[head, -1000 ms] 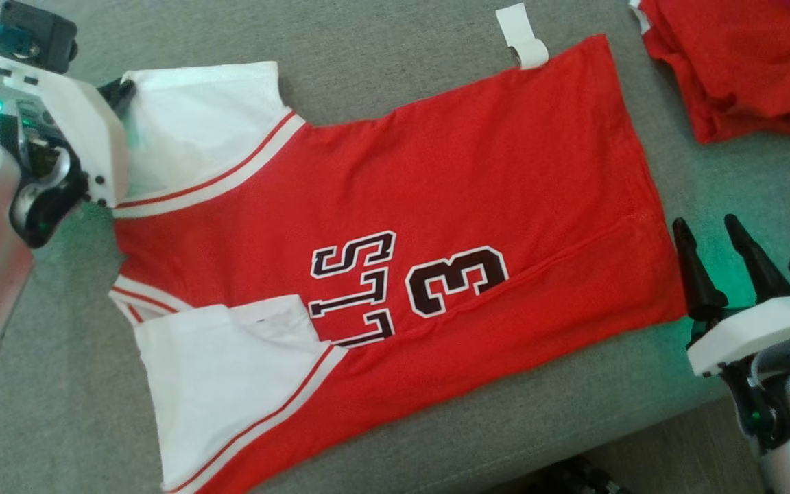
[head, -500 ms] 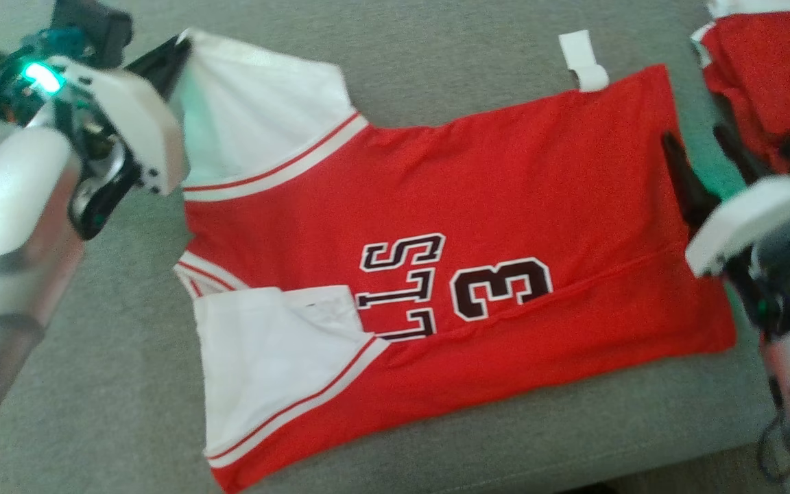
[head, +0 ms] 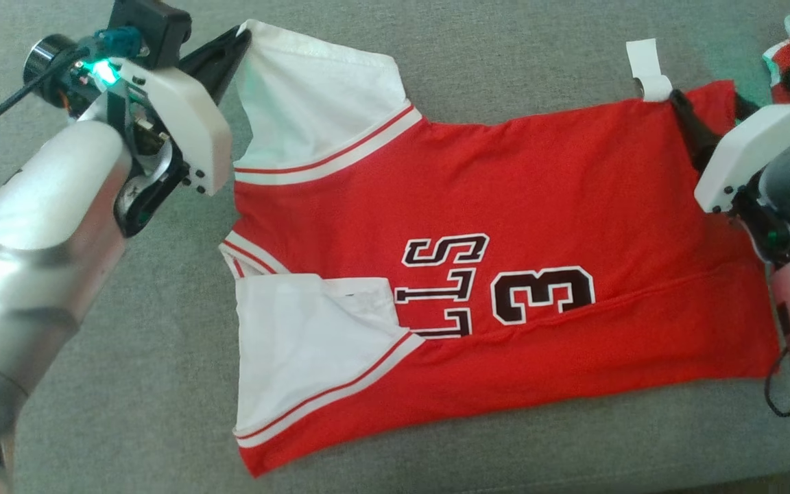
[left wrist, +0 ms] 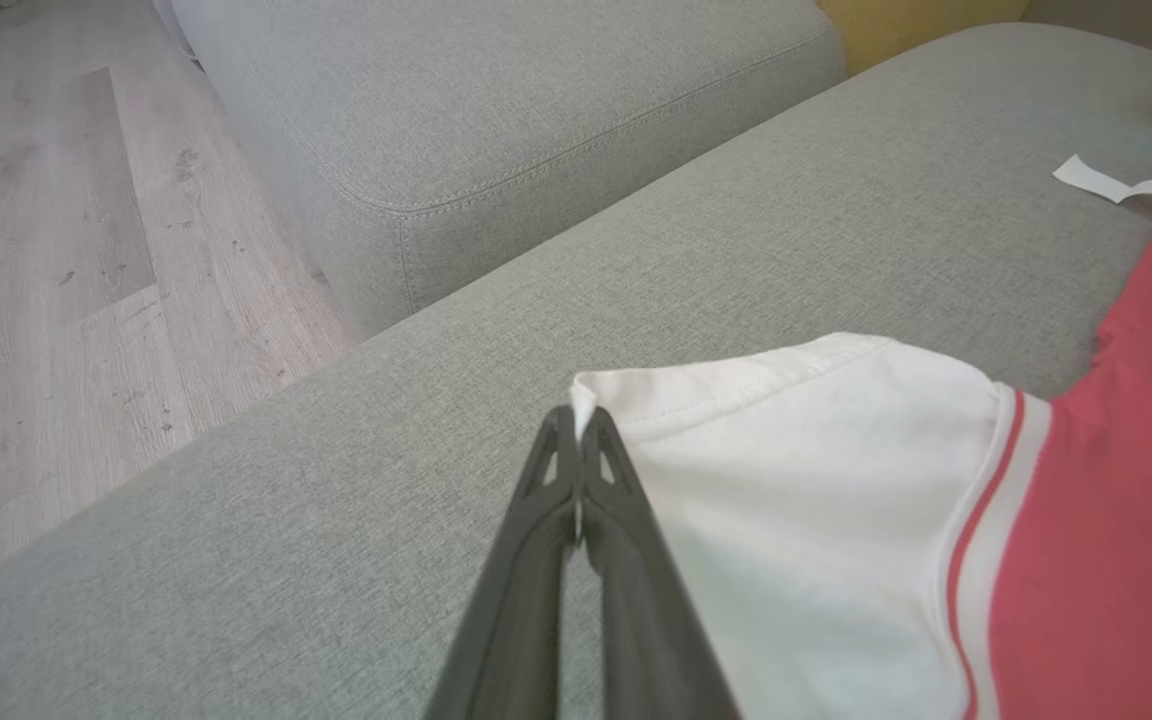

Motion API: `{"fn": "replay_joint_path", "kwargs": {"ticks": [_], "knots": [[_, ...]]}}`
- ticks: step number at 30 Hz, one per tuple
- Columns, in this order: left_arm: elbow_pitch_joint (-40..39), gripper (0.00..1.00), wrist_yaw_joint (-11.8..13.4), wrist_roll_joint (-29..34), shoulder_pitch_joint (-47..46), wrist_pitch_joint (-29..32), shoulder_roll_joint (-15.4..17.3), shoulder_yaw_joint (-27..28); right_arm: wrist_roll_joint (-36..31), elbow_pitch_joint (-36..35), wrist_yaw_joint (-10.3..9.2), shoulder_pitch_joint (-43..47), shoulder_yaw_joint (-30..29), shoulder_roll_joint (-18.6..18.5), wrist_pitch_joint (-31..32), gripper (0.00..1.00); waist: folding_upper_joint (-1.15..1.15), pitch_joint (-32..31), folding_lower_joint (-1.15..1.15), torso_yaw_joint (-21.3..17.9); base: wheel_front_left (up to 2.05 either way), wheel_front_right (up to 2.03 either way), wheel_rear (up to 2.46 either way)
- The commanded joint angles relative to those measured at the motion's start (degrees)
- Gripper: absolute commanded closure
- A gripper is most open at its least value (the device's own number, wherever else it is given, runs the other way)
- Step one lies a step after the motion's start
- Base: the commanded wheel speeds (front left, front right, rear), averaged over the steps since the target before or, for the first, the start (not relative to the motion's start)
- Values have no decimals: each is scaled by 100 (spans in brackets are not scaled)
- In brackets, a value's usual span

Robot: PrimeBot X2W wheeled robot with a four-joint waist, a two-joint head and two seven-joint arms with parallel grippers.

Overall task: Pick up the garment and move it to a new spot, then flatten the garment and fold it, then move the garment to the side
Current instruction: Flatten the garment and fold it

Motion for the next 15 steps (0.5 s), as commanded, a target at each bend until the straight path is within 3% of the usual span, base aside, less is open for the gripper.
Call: {"fn": "replay_joint_path", "kwargs": {"ticks": [1, 2, 3, 4, 5, 6, 15], "knots": [[-80, 100, 10, -27, -368, -45, 187, 158, 42, -130, -5, -88, 72, -58, 5, 12, 0, -13, 0, 10, 0, 0, 0], [-59, 100, 10, -50, -371, -62, 184, 132, 62, -74, -5, -113, 104, -66, -19, 28, 0, -21, 0, 17, 0, 0, 0], [-37, 100, 10, -70, -375, -81, 178, 108, 82, -34, -5, -138, 138, -80, -62, 52, 0, -28, 0, 25, 0, 0, 0], [-14, 100, 10, -89, -380, -106, 171, 88, 92, -9, -5, -161, 169, -101, -134, 63, 0, -36, 0, 32, 0, 0, 0], [11, 100, 10, -94, -386, -145, 167, 70, 96, 25, -5, -184, 192, -125, -200, 86, 0, -43, 0, 39, 0, 0, 0], [40, 100, 10, -84, -394, -193, 167, 48, 105, 62, -5, -205, 216, -142, -250, 100, 0, -50, 0, 45, 0, 0, 0], [482, 100, 179, 353, -872, -1160, 210, 113, 394, 165, -5, -668, 138, -220, -858, 100, 0, 32, 0, 59, 0, 0, 0]]}}
